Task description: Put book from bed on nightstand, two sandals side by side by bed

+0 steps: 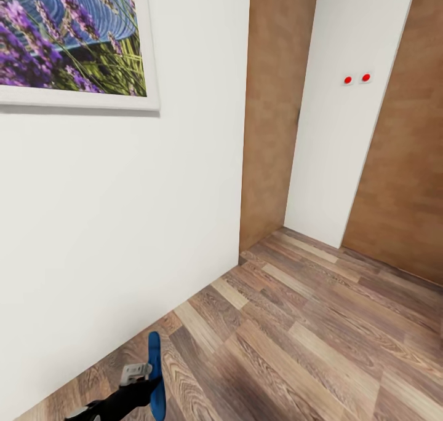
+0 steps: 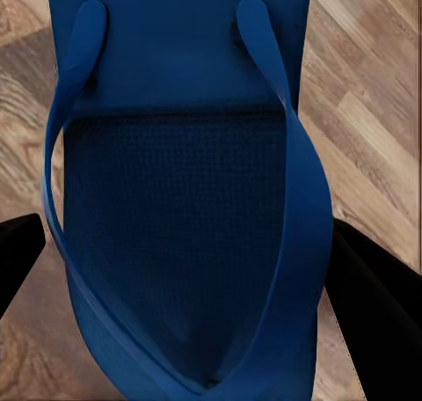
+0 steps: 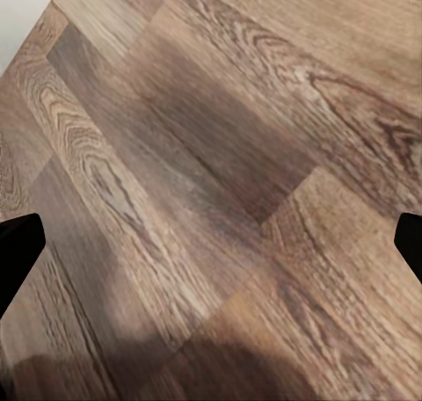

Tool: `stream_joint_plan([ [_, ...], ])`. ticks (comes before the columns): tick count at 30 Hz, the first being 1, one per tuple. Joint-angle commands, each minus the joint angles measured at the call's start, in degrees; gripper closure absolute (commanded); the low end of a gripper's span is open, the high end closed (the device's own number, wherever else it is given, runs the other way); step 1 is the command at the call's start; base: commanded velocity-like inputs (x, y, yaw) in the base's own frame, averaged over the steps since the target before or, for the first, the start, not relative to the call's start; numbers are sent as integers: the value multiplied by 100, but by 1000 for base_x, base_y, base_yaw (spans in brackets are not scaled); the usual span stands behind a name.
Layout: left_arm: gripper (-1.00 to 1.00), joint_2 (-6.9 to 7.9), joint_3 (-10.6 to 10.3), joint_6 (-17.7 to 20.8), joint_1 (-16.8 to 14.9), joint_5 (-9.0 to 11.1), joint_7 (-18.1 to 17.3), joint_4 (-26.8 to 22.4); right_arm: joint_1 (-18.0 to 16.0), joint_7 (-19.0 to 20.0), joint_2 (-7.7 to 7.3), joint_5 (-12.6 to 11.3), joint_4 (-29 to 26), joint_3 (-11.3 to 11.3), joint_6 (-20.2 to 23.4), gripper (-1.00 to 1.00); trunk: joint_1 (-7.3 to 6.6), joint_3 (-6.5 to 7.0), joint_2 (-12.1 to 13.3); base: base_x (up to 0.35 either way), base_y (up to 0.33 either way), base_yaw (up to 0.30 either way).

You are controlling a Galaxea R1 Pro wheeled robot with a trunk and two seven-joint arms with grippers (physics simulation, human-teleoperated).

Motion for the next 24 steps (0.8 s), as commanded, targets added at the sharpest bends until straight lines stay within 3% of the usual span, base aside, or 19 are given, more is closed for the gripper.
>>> stream_joint_plan([
  [1,100,-20,15,-29,-2,51,-35,17,-2,26,2,-50,1,-12,60,-100,-24,13,39,0,0,0],
  [15,100,-42,16,-125,-2,51,-37,35,-2,27,37,-50,1,-6,60,-100,-331,264,601,0,0,11],
  [24,100,-43,17,-133,-2,51,-50,35,-2,26,38,-50,1,-12,60,-100,-529,425,962,0,0,240],
])
